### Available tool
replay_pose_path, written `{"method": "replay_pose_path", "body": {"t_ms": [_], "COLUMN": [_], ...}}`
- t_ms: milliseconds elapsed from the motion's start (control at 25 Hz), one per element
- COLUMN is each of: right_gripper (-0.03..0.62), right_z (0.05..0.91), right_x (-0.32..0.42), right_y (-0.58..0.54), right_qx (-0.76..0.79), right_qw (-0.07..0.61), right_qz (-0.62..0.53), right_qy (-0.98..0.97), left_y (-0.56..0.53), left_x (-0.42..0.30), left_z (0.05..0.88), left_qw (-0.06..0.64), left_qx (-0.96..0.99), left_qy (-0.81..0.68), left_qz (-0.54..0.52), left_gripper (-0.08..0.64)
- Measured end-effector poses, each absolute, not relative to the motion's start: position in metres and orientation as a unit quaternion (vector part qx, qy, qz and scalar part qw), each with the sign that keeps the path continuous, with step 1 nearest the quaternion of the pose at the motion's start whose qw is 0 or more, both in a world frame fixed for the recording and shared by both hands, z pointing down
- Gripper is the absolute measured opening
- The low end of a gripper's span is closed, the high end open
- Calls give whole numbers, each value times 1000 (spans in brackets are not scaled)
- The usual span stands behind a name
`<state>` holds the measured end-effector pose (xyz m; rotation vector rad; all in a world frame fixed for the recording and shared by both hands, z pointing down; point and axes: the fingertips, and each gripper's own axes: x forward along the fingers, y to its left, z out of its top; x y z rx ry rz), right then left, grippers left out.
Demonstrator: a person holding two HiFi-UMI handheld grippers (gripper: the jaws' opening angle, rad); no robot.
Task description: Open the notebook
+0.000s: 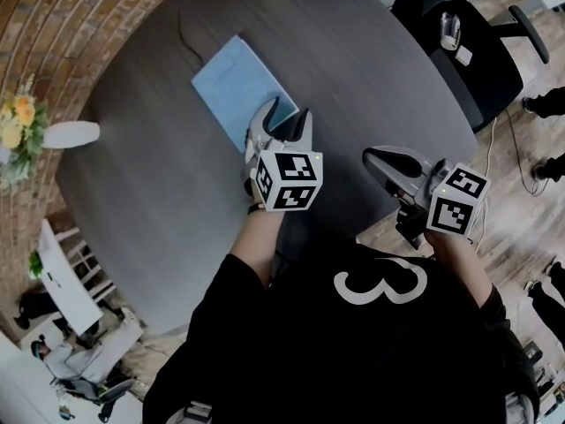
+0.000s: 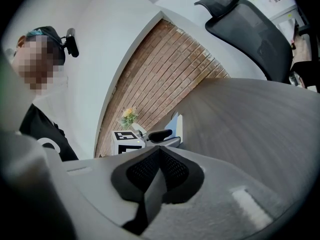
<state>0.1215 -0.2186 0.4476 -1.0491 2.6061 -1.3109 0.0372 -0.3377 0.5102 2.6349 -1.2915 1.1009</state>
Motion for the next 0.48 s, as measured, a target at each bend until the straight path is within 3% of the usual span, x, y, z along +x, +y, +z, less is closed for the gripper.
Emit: {"method": "replay_pose_path", "body": {"t_ms": [480], "right_gripper": [2], "right_z": [455], "right_x": [125], "right_y": [-216], "right_qx": [-336], "right_qw": [14], "right_qz": [-422], "right_qy": [842], "left_y": [-346], "left_x": [30], "left_z": [521], "left_qw": [-8], "left_qx": [822], "left_qy": [-429], "left_qz": [374], "left_gripper": [225]}}
